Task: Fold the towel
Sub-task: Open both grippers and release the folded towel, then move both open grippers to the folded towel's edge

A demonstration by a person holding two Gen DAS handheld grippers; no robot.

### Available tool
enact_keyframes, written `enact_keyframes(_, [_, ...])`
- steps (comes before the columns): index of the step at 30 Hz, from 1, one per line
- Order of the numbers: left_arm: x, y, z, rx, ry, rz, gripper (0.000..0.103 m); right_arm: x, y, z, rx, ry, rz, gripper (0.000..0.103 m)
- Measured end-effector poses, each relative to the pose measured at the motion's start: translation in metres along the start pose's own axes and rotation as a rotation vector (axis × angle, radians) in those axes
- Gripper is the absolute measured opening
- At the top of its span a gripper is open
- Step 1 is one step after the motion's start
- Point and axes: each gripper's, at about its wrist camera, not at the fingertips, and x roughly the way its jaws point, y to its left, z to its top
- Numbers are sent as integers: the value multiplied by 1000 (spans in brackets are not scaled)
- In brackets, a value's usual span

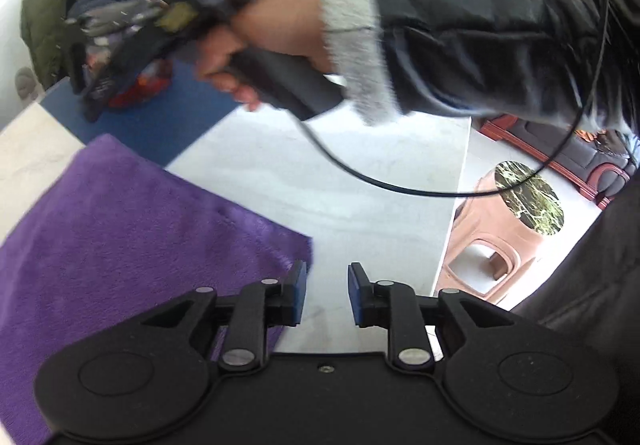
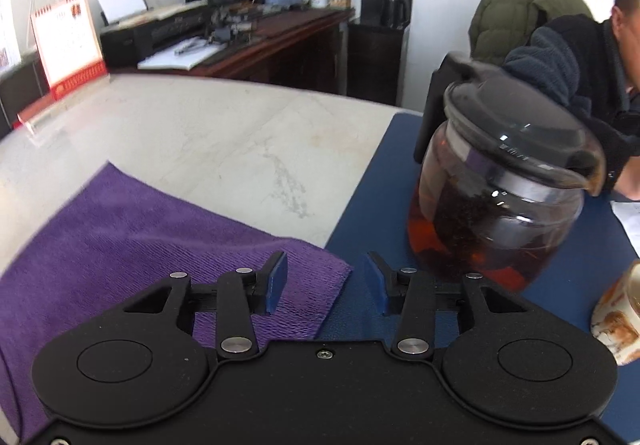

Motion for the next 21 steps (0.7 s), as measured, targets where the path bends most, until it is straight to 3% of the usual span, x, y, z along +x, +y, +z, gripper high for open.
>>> enact_keyframes(3, [-34,30,-16,-82,-1,127,27,-31,18,-8,23,-28,43,44])
enact_keyframes(7, [-62,96,-47,-260,64,337,27,-40,69,-20,-29,53,105,44])
enact_keyframes(9, [-62,123,-59,-300,86,388,27,-30,98,-22,-80,102,123,44])
enact_keyframes(17, [-46,171,-96,-312,122,337,27,11,185,-29,-189,281,103,44])
enact_keyframes(21, [-57,185,-118,-337,59,280,28,19,211,-33,-243,323,78,43])
